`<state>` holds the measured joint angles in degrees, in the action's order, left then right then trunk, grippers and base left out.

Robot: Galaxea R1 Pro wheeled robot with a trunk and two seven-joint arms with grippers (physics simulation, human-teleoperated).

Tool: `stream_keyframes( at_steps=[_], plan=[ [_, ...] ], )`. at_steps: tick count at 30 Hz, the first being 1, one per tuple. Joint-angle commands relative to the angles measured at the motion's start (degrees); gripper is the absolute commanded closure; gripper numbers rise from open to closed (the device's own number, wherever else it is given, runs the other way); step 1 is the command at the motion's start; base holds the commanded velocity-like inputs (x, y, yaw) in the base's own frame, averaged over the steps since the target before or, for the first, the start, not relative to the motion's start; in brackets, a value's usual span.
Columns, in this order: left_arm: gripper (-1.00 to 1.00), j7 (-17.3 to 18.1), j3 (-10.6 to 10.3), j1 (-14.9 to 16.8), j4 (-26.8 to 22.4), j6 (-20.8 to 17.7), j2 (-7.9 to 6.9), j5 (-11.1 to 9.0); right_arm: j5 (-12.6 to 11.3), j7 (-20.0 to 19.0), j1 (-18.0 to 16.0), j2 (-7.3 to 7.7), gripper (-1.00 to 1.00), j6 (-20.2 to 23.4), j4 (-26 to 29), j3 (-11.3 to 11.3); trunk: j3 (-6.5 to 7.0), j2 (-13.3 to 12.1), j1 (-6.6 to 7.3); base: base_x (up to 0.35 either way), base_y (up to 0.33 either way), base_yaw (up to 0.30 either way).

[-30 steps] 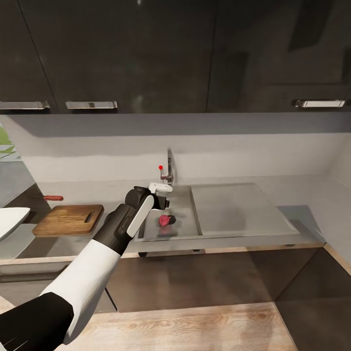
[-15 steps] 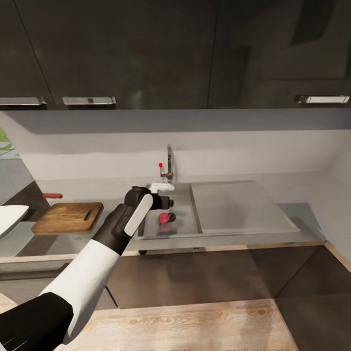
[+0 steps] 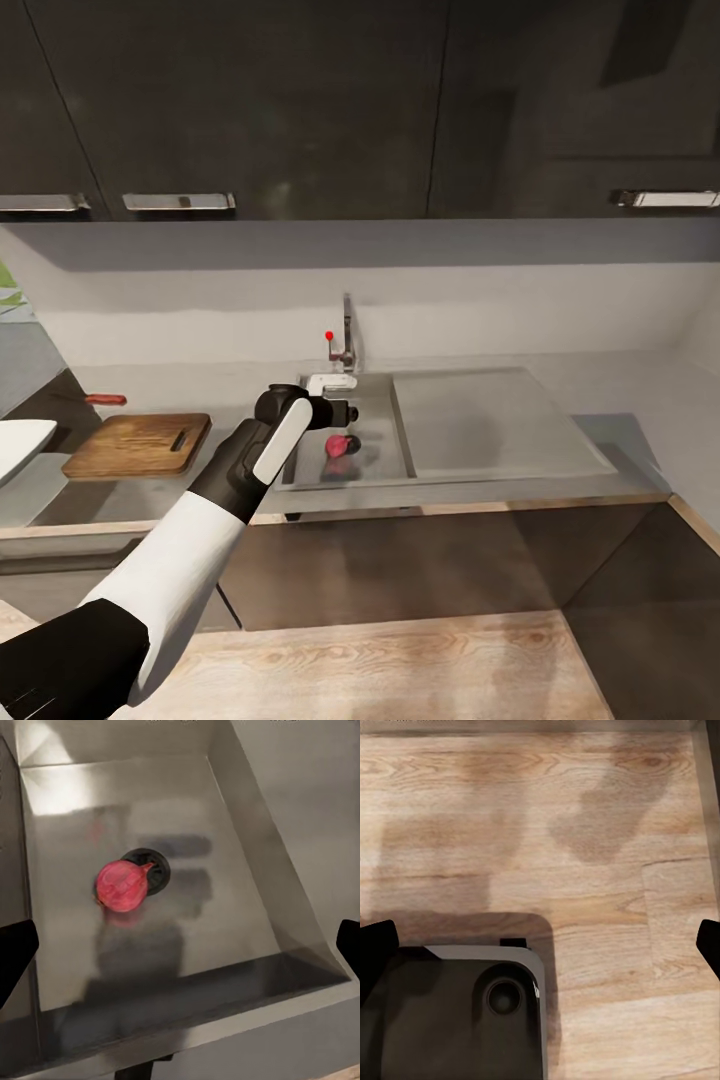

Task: In the kitchen, take the Vidalia onion out of the sink, dice it on the chopping board with the paring knife, put the diced onion into the bowl on the countertop, then place both the paring knife and the chopping board into the sink.

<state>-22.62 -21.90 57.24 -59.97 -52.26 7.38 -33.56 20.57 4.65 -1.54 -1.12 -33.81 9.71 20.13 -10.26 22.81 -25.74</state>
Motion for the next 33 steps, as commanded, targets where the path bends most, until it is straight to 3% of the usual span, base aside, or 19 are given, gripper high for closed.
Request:
stream_keyframes(
  at_steps=[1,12,33],
  plan=[
    [-1.0,-0.58,-0.08,0.06,-0.02,-0.08,-0.06,-0.62,0.61,0.47,-0.04,-0.02,-1.0,-0.12,-0.03,0.17,-0.12,0.11,-0.04,0.122,0.058,0.0],
    [-1.0,-0.66,-0.08,0.06,3.05,0.11,-0.18,-0.35,0.61,0.48,-0.04,-0.09,-1.0,-0.12,-0.04,0.17,-0.12,0.11,-0.04,0.217,0.07,0.0],
    [-1.0,-0.58,-0.27,0.06,5.47,0.14,-0.09,-0.36,0.61,0.45,-0.04,-0.11,-1.0,-0.12,-0.08,0.13,-0.92,0.11,-0.04,0.029,-0.005,0.0]
  ],
)
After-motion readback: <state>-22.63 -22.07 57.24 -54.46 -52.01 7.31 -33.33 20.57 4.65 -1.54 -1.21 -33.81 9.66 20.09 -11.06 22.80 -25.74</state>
